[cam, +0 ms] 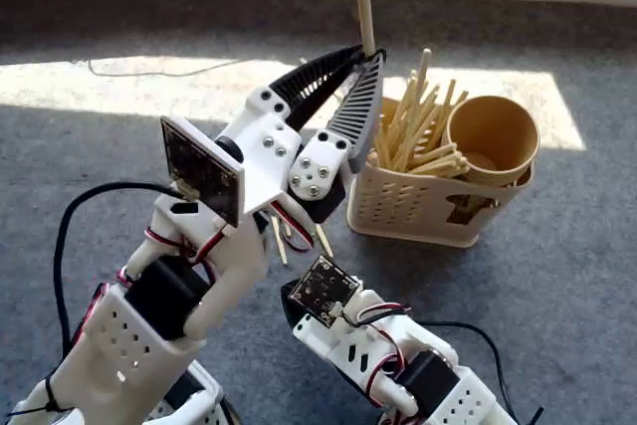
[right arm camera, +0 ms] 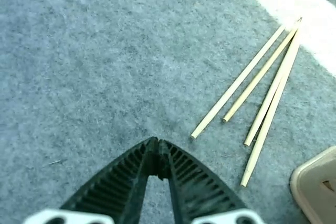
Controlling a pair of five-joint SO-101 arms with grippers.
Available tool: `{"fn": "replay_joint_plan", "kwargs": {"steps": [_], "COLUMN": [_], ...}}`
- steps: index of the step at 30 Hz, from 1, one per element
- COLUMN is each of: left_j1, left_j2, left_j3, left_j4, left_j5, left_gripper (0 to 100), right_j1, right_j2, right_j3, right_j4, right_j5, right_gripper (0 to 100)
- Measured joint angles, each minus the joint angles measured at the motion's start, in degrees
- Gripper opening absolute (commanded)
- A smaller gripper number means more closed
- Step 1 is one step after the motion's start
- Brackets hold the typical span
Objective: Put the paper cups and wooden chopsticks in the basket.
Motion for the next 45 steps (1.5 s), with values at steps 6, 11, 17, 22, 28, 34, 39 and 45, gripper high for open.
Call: {"fn": "replay_joint_plan", "kwargs": {"steps": [6, 11, 17, 22, 28, 34, 39, 45], "left_j1": [0.09, 0.18, 0.18, 0.09, 0.00, -3.52, -7.30, -14.95], "left_j2": [10.20, 15.74, 18.02, 18.02, 18.02, 15.03, 10.90, 7.12], "left_j3": [-0.53, -1.05, -1.05, -1.76, -7.91, -15.74, -19.16, -19.25], "left_j4": [-1.67, -1.67, -1.85, 1.05, 12.57, 22.77, 31.30, 40.18], "left_j5": [0.00, 0.00, 0.00, 0.00, 0.00, 0.00, 0.00, 0.00], "left_gripper": [1, 1, 6, 11, 11, 11, 11, 11], "right_j1": [0.00, 0.00, 0.00, 0.00, 0.00, 0.00, 0.09, 0.18], "right_j2": [0.00, 0.00, 0.00, 0.00, 0.00, 0.00, 0.00, 0.00], "right_j3": [0.00, 0.00, 0.00, 0.00, 0.00, 0.00, 0.00, 0.00], "right_j4": [0.00, 0.00, 0.00, 0.00, 0.00, 0.00, 0.00, 0.00], "right_j5": [0.00, 0.00, 0.00, 0.00, 0.00, 0.00, 0.00, 0.00], "right_gripper": [0.6, 0.6, 0.6, 0.6, 0.6, 0.6, 0.6, 0.6]}}
